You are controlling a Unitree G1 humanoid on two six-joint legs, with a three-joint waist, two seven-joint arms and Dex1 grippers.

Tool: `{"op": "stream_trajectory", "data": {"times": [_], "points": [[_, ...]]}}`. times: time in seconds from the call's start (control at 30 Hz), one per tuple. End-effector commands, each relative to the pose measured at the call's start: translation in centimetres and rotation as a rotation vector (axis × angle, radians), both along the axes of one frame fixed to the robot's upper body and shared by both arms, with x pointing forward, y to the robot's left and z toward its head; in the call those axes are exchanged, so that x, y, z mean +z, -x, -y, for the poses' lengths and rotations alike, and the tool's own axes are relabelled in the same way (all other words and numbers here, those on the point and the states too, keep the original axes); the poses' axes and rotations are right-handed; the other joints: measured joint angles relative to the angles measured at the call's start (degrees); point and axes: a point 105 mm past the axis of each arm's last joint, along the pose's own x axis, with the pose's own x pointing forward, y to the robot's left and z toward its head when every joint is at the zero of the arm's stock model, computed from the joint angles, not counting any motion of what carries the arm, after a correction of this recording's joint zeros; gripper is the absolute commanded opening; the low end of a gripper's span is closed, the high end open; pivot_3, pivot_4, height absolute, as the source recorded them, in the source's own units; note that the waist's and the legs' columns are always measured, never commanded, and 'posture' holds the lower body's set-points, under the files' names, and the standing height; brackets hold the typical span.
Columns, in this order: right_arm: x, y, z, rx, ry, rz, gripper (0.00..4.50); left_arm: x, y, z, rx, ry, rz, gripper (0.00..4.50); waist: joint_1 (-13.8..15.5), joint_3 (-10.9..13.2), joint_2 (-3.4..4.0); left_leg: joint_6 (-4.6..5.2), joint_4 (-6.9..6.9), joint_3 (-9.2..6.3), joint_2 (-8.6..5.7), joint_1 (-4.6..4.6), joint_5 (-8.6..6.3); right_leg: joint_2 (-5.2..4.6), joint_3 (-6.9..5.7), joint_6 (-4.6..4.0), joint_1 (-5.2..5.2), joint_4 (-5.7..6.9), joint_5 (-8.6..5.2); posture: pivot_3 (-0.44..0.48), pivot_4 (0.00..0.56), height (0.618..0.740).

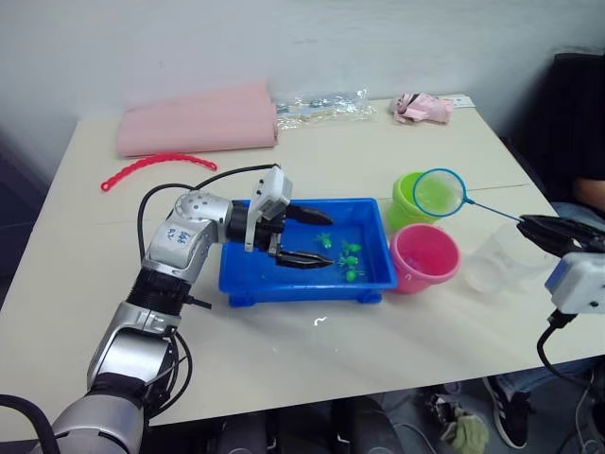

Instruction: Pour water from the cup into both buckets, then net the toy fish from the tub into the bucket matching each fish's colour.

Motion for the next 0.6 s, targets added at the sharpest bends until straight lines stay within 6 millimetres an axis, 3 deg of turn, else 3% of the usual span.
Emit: {"op": "stream_trajectory", "data": {"times": [0.03, 0.2, 0.33, 0.43, 0.6], "points": [[1.1, -1.3, -3.9, 0.165, -0.015, -0.067, 0.0, -1.1, 0.9, -1.3, 0.002, -0.08, 0.035, 4.4, 0.15, 0.01, 0.04, 0.0, 0.02, -0.05, 0.0, -0.02, 0.0, -0.02, -0.05, 0.0, 0.02, -0.01, 0.0, 0.0, 0.15, 0.738], [-1.0, -2.8, -7.6, 0.338, 0.004, -0.218, 0.0, -2.1, 1.8, -2.4, 0.047, -0.106, 0.018, 4.4, -0.01, 0.02, 0.07, 0.09, 0.02, -0.06, 0.08, -0.02, -0.01, -0.17, -0.06, 0.0, 0.01, 0.02, 0.0, 0.0, 0.15, 0.738], [-3.4, -3.9, -9.4, 0.424, 0.057, -0.297, 0.0, -2.8, 2.3, -3.3, 0.102, -0.123, 0.013, 4.4, 0.43, 0.03, 0.07, 0.11, 0.05, -0.12, 0.04, -0.14, -0.02, -0.22, -0.16, 0.0, 0.0, -0.05, 0.0, 0.0, 0.15, 0.738], [-5.2, -4.7, -9.6, 0.453, 0.138, -0.319, 0.0, -2.7, 2.6, -4.0, 0.146, -0.12, 0.007, 4.4, 0.24, 0.02, 0.08, 0.14, 0.06, -0.1, 0.03, -0.14, -0.04, -0.23, -0.16, 0.02, 0.01, -0.06, 0.01, 0.0, 0.15, 0.738], [-5.8, -6.3, -9.2, 0.473, 0.248, -0.264, 0.0, -2.7, 2.5, -4.6, 0.212, -0.12, 0.019, 4.4, 0.23, 0.05, 0.13, 0.13, 0.09, -0.05, 0.05, -0.13, -0.03, -0.23, -0.13, 0.02, -0.03, 0.04, 0.01, 0.0, 0.15, 0.738]]}}
